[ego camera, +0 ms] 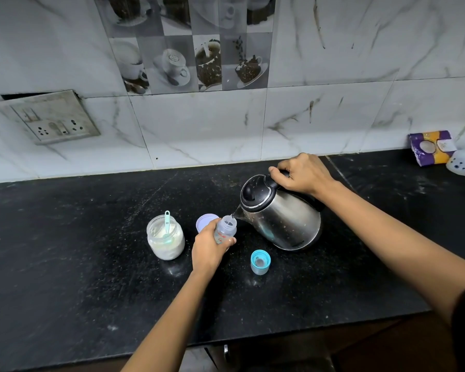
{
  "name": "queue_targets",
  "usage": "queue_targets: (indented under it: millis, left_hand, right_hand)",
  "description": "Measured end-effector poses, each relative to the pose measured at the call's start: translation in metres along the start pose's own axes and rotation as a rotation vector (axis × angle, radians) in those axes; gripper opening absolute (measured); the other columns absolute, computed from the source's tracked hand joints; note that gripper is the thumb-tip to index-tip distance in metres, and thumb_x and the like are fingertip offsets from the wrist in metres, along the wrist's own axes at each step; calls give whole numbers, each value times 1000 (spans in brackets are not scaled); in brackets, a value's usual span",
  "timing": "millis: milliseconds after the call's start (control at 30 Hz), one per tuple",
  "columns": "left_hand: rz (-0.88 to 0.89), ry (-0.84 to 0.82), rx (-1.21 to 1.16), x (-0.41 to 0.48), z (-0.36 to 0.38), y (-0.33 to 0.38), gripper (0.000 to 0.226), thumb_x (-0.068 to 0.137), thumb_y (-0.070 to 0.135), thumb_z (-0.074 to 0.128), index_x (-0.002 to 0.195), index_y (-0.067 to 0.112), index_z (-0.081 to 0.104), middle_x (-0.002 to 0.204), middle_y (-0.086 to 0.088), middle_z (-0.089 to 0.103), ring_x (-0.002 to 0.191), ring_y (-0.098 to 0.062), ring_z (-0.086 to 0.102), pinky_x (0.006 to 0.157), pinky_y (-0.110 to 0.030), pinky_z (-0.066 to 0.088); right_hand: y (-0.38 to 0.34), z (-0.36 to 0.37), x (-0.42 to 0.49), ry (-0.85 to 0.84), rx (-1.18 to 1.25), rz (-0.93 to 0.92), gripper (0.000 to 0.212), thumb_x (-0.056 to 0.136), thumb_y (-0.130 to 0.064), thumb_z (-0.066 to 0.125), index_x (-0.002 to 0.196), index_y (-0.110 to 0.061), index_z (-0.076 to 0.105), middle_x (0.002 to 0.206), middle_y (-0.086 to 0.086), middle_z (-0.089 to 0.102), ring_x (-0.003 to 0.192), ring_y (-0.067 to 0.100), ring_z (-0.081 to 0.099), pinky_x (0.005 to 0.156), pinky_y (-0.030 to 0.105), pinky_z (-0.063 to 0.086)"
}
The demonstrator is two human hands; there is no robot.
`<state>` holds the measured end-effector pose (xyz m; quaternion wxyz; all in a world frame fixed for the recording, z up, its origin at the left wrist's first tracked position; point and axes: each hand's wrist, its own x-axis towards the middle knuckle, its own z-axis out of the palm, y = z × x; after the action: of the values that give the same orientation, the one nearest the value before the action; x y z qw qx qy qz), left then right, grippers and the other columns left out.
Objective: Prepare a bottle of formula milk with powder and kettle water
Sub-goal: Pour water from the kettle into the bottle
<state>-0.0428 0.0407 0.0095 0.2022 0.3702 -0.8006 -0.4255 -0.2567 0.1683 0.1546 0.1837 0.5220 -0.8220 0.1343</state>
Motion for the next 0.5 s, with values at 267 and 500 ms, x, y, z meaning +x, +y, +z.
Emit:
queue_targets:
  millis: [267,500]
  left_hand:
    - [4,17,9,0,-2,-3,50,67,32,79,114,34,59,92,13,64,83,-12,61,75,-32,50]
    - [8,17,11,1,-4,-11,53,66,35,78,115,36,59,97,15,66,87,-9,62,78,-33,52]
  right_hand:
    - [-4,3,4,-17,-39,-39,61,81,-56,25,58,-13,62,42,-1,39,50,24,43,50,25,22]
    - [-6,7,7,7,-59,-74,66,78,-58,20,59,-12,62,47,9,54,58,31,58,52,26,26]
